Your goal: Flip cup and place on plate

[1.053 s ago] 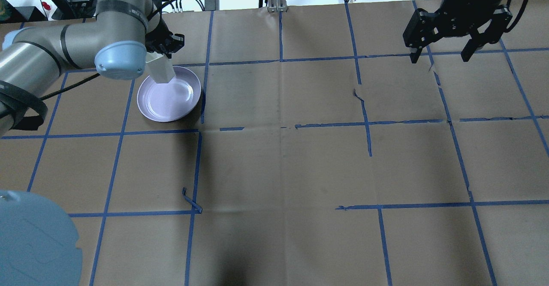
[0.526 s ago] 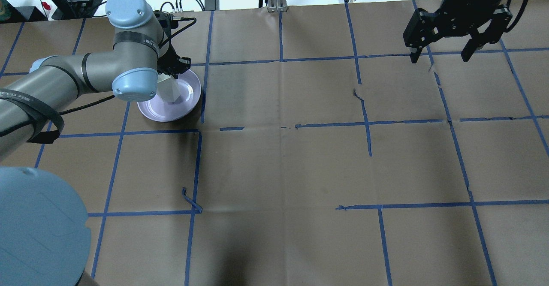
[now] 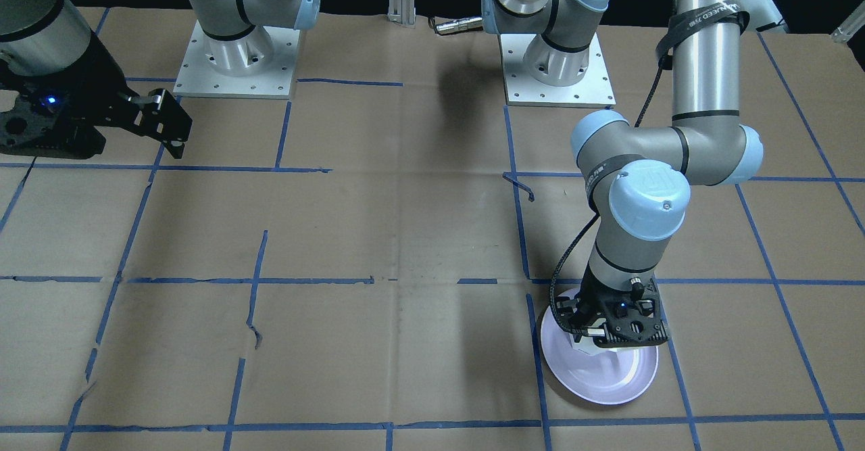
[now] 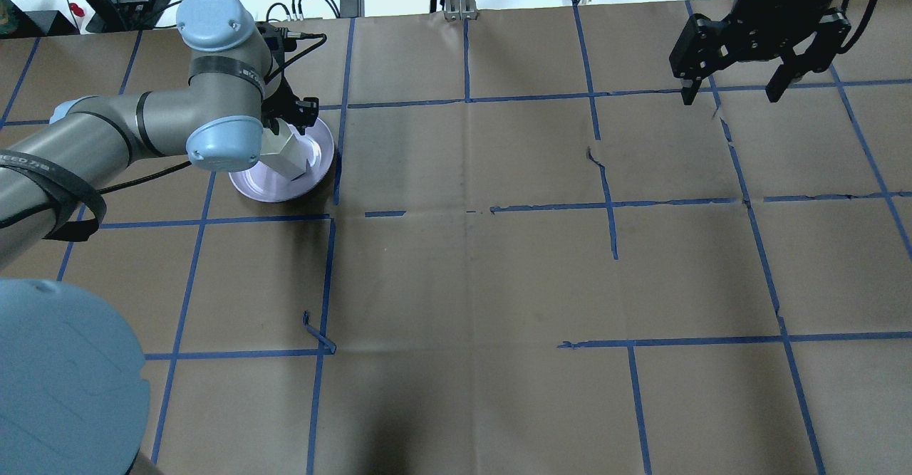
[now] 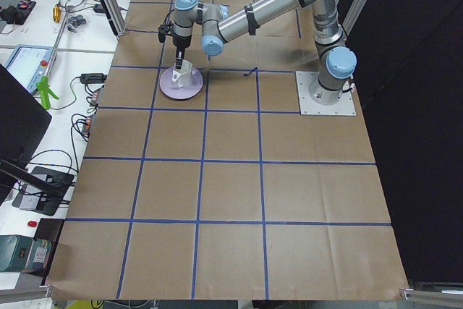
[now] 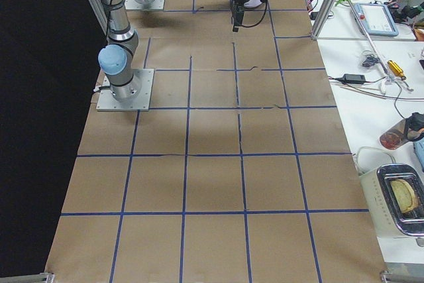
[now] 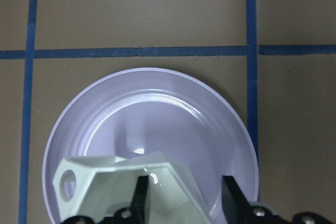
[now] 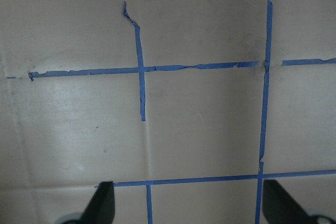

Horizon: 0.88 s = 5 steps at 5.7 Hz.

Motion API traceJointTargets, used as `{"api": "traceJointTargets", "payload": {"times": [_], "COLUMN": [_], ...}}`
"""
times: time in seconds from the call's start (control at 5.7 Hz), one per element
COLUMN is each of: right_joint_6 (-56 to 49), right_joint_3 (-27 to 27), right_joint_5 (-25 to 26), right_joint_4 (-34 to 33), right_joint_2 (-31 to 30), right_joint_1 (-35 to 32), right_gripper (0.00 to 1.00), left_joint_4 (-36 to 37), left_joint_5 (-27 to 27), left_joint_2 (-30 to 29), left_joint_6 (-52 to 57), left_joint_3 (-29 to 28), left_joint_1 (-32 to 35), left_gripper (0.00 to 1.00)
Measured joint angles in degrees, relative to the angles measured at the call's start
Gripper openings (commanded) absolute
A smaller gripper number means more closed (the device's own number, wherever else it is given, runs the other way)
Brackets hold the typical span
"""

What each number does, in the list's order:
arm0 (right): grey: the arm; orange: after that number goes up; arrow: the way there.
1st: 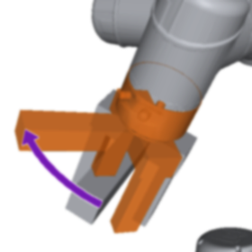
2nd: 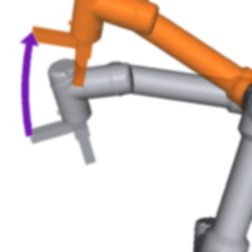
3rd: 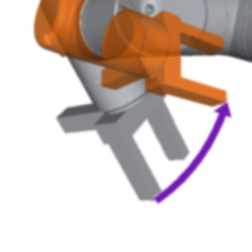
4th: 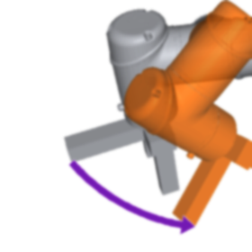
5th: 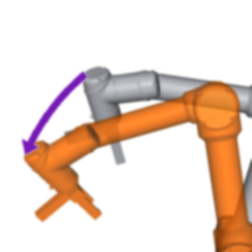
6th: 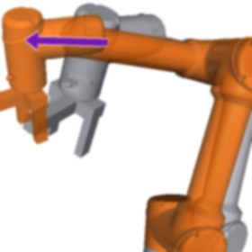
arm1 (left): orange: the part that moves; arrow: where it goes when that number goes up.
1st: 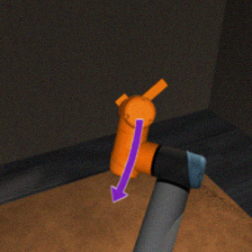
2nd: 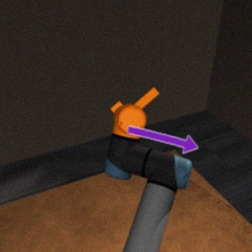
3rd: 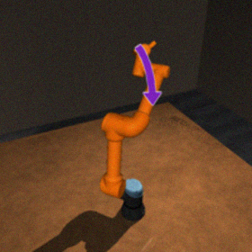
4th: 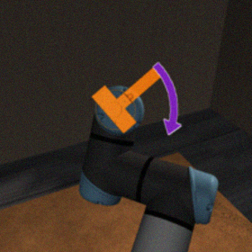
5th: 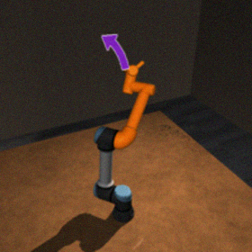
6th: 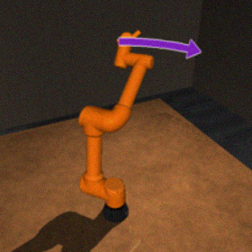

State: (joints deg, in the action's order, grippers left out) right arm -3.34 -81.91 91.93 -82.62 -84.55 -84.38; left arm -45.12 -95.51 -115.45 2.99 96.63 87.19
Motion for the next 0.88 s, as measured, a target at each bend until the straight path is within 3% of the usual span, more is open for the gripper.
{"api": "traceJointTargets", "payload": {"times": [0.18, 0.53, 0.88], "right_joint_6": [0.0, 0.0, 0.0], "right_joint_3": [0.0, 0.0, 0.0], "right_joint_5": [0.0, 0.0, 0.0], "right_joint_4": [0.0, 0.0, 0.0], "right_joint_2": [0.0, 0.0, 0.0], "right_joint_1": [0.0, 0.0, 0.0], "right_gripper": [1.0, 1.0, 1.0], "left_joint_4": [-3.3, -13.9, -31.1], "left_joint_5": [0.0, 0.2, 3.0], "left_joint_2": [1.7, 6.7, 11.3], "left_joint_6": [0.0, -0.2, -1.8], "left_joint_3": [-0.9, -5.0, -12.1], "left_joint_1": [0.0, 0.2, 1.3], "left_gripper": [0.99, 0.99, 0.99]}}
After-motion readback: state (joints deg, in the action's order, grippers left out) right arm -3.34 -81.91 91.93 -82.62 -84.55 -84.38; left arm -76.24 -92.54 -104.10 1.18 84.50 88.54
